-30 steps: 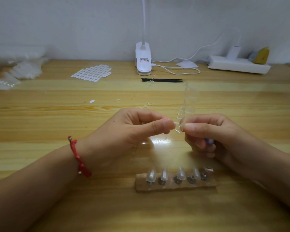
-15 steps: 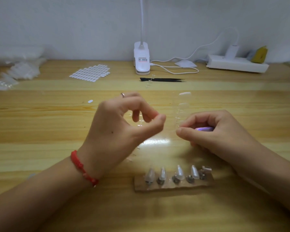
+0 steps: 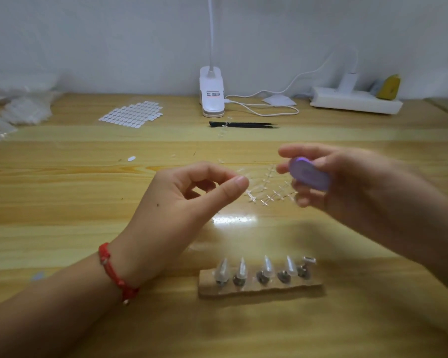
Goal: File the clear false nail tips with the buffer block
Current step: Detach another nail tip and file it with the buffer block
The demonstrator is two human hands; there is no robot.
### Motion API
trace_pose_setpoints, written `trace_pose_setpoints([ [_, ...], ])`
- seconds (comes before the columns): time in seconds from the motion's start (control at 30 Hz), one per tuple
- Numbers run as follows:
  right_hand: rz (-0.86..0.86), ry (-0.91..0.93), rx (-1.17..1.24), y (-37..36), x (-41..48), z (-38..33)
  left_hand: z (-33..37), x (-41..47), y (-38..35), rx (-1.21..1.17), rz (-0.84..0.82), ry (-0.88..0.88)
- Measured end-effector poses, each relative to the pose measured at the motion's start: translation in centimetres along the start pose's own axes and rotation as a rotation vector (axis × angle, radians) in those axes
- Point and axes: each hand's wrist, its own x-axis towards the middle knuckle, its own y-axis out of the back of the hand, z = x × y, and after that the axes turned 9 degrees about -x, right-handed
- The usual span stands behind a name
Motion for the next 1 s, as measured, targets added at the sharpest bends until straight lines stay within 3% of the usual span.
trace_pose_setpoints([
  [0.13, -0.045, -0.012, 0.187, -1.2, -0.2, 1.3, 0.0, -0.1, 0.1, -0.037, 0.032, 0.069],
  [0.33, 0.066, 0.001, 0.044, -2.4, 0.1, 2.5, 0.2, -0.1, -0.4, 0.014, -0.004, -0.020],
  [0.5, 0.010, -0.013, 0.053, -2.8, 0.4, 3.2, -0.1, 0.0, -0.5, 0.184, -0.026, -0.092],
  [1.0, -0.014, -0.058, 0.048, -2.6, 0.5, 3.2, 0.0, 0.2, -0.4, 0.178, -0.078, 0.001],
])
